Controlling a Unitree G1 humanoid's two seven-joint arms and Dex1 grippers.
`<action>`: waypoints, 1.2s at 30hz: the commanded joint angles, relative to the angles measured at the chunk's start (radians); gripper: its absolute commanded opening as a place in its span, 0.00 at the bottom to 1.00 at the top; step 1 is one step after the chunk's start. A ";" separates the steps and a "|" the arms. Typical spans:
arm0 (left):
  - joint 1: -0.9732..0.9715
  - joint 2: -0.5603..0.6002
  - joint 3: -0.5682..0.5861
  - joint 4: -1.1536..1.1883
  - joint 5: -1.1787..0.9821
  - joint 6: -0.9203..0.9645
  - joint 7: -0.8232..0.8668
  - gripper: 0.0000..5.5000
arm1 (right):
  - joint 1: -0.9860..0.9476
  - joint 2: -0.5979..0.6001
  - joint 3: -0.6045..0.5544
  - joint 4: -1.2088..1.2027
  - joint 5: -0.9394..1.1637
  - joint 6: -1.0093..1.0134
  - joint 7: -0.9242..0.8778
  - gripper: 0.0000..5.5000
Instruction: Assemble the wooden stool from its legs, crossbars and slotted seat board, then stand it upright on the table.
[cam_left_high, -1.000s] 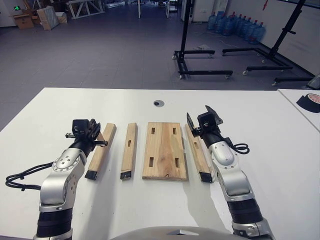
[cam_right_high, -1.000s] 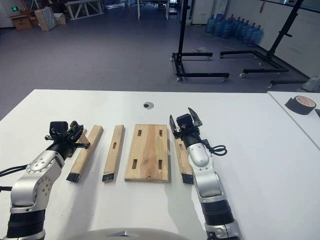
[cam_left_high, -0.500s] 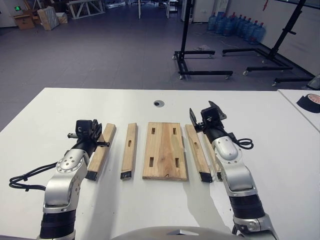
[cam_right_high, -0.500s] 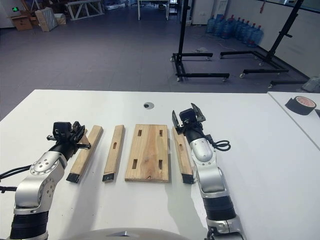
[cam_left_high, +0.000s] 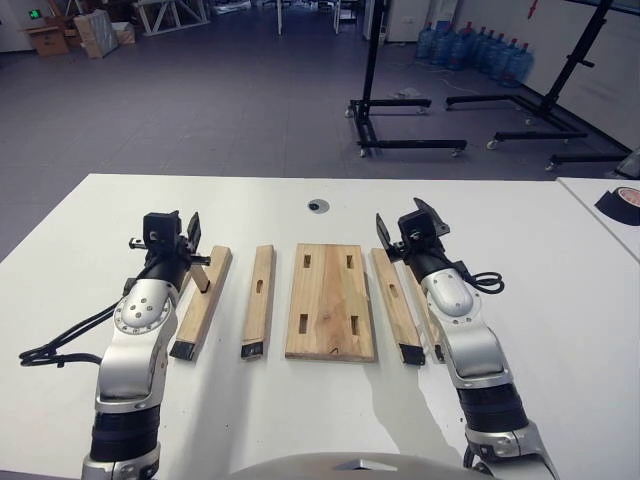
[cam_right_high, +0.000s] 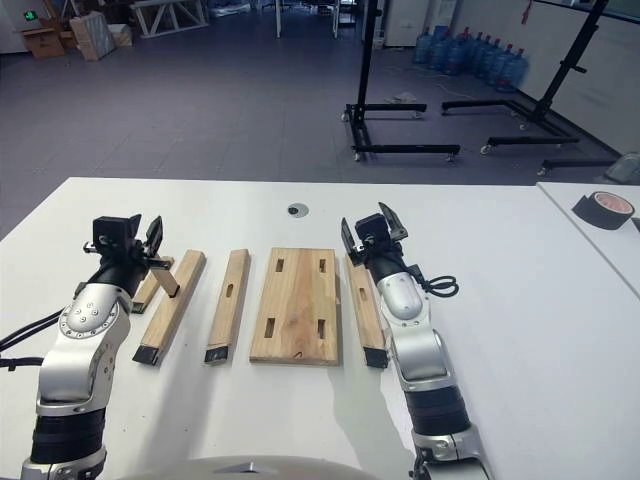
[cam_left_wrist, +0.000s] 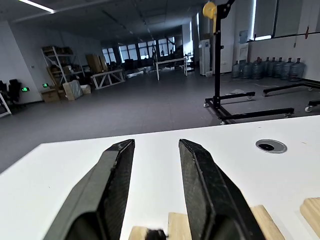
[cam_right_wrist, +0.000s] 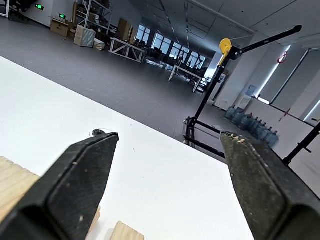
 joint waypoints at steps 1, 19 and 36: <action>-0.060 0.014 -0.013 -0.018 0.020 0.033 -0.009 0.29 | -0.015 -0.003 0.005 0.012 -0.011 -0.014 -0.001 0.68; -0.365 0.032 0.229 0.141 -0.278 0.101 -0.068 0.29 | -0.014 -0.009 0.000 0.030 -0.009 -0.032 0.005 0.68; -0.315 -0.002 0.149 0.099 -0.307 0.182 -0.047 0.29 | -0.019 -0.015 -0.023 0.091 -0.022 -0.038 -0.041 0.68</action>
